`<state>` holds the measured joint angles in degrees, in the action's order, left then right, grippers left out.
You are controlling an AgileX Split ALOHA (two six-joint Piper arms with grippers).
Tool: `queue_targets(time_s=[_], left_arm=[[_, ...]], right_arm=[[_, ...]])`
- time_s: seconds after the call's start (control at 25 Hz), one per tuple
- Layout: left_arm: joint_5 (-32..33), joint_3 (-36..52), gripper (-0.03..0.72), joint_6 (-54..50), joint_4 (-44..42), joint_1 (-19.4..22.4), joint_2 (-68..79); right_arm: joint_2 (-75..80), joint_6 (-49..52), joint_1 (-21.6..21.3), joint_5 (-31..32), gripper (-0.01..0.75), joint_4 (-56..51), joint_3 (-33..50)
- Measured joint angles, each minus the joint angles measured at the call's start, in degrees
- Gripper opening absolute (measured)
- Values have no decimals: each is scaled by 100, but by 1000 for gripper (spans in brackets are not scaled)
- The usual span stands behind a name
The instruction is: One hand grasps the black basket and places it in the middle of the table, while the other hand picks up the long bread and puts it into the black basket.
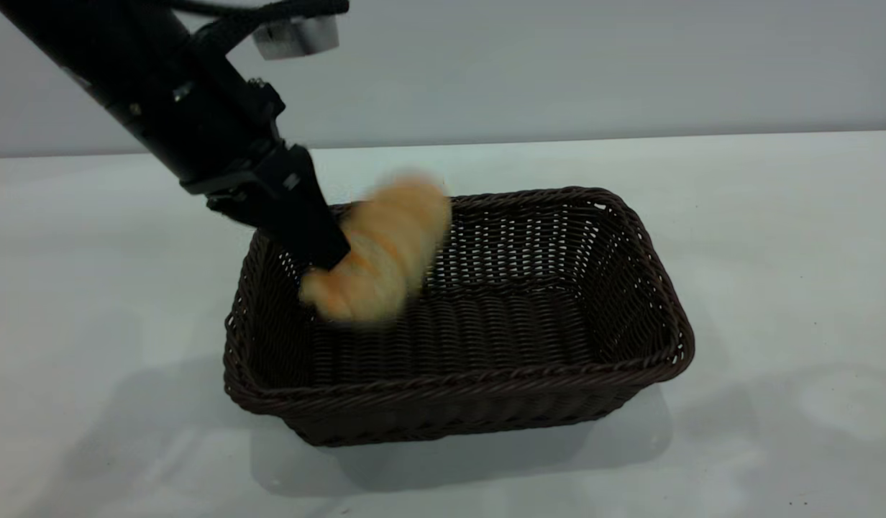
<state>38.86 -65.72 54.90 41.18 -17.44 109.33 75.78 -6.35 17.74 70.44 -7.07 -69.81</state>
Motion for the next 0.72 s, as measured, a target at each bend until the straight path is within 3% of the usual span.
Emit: queue_targets(time_s=[0.16, 0.28, 0.56, 0.72], left_arm=[[0, -334, 476, -716, -135, 0, -213], [27, -635, 558, -1572, -752, 0, -563], [693, -1080, 586, -3760, -3330, 0, -2003], [1446, -1085, 586, -4804, -4528, 0, -2914]], right_arm=[[-2, -5, 0, 0, 435, 60, 0], [-99, -11, 0, 0, 435, 298, 0], [-954, 43, 0, 40, 435, 529, 0], [-1537, 96, 0, 64, 435, 529, 0]])
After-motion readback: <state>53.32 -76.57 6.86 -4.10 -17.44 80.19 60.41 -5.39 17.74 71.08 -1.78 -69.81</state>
